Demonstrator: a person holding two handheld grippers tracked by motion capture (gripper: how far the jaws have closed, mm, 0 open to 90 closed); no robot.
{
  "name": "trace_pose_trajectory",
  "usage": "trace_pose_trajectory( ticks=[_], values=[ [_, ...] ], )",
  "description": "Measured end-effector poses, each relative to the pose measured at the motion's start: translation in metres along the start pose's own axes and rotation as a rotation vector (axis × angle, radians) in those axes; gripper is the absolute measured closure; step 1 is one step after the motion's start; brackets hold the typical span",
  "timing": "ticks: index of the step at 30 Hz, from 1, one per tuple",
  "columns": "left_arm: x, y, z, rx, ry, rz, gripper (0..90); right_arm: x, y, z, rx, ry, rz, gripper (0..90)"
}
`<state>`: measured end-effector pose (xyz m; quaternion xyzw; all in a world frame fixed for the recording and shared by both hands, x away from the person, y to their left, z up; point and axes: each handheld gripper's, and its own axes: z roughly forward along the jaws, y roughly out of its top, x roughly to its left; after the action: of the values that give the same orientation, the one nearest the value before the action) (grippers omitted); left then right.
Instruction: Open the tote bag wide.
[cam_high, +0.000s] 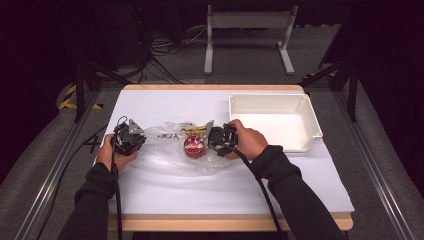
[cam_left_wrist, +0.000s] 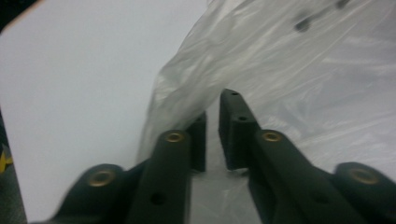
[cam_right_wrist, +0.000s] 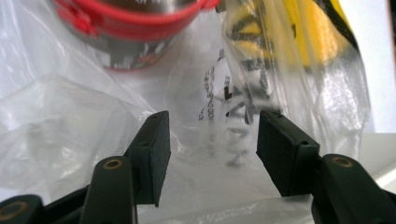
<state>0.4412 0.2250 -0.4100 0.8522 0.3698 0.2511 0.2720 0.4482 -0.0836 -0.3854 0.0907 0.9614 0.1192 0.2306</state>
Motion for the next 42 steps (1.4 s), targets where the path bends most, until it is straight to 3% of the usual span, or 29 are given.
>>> trace_pose_trajectory(
  ticks=[1, 2, 4, 7, 11, 12, 13, 14, 16, 19, 21, 25, 29, 31, 32, 35, 36, 38, 42],
  values=[
    [-0.002, 0.003, -0.004, -0.015, -0.023, -0.003, 76.2, 0.0, 0.001, -0.001, -0.008, -0.006, 0.006, 43.0],
    [-0.004, 0.007, -0.009, -0.032, -0.02, 0.008, 73.2, 0.0, 0.001, -0.002, -0.015, -0.005, 0.014, 42.9],
    [-0.01, 0.013, -0.018, -0.083, -0.057, 0.027, 62.6, 0.001, 0.002, -0.003, -0.029, -0.02, 0.019, 43.3],
    [-0.02, 0.022, -0.029, -0.109, -0.084, 0.067, 51.6, 0.001, 0.004, -0.007, -0.064, -0.017, 0.021, 45.5],
    [-0.028, 0.029, -0.042, -0.144, -0.1, 0.096, 44.8, -0.001, 0.004, -0.013, -0.105, -0.019, 0.031, 48.5],
    [-0.028, 0.03, -0.047, -0.15, -0.079, 0.101, 42.3, -0.001, 0.004, -0.015, -0.118, -0.013, 0.04, 50.5],
    [-0.026, 0.031, -0.053, -0.164, -0.071, 0.093, 40.3, -0.002, 0.003, -0.017, -0.141, -0.002, 0.045, 52.9],
    [-0.021, 0.031, -0.06, -0.202, -0.102, 0.055, 39.2, -0.002, 0.003, -0.019, -0.157, 0.003, 0.052, 58.0],
    [-0.015, 0.03, -0.066, -0.229, -0.149, 0.007, 37.9, -0.002, 0.002, -0.022, -0.168, 0.003, 0.061, 66.6],
    [-0.013, 0.026, -0.063, -0.164, -0.199, 0.02, 37.5, -0.002, 0.002, -0.023, -0.178, 0.008, 0.051, 74.5],
    [-0.015, 0.022, -0.056, -0.116, -0.208, 0.042, 35.8, 0.0, 0.003, -0.021, -0.17, 0.017, 0.048, 78.1],
    [-0.018, 0.014, -0.042, -0.064, -0.208, 0.033, 37.1, 0.005, 0.007, -0.015, -0.152, 0.036, 0.023, 79.4],
    [-0.018, 0.006, -0.037, -0.029, -0.21, 0.042, 35.7, 0.009, 0.011, -0.009, -0.123, 0.045, 0.027, 70.3],
    [-0.016, -0.001, -0.038, -0.043, -0.257, 0.057, 32.3, 0.009, 0.012, -0.006, -0.097, 0.04, 0.02, 66.3],
    [-0.015, -0.004, -0.039, -0.06, -0.259, 0.054, 30.5, 0.01, 0.012, -0.004, -0.09, 0.039, 0.022, 65.6],
    [-0.008, -0.01, -0.046, -0.122, -0.312, 0.008, 22.5, 0.009, 0.012, -0.003, -0.083, 0.041, 0.025, 66.1],
    [-0.008, -0.01, -0.046, -0.122, -0.312, 0.008, 21.7, 0.009, 0.012, -0.003, -0.083, 0.041, 0.025, 66.1],
    [-0.005, -0.009, -0.054, -0.199, -0.335, -0.021, 18.6, 0.01, 0.013, -0.002, -0.09, 0.033, 0.032, 65.0],
    [-0.009, -0.002, -0.059, -0.199, -0.305, -0.022, 17.3, 0.011, 0.015, -0.002, -0.085, 0.025, 0.029, 62.8]
  ],
)
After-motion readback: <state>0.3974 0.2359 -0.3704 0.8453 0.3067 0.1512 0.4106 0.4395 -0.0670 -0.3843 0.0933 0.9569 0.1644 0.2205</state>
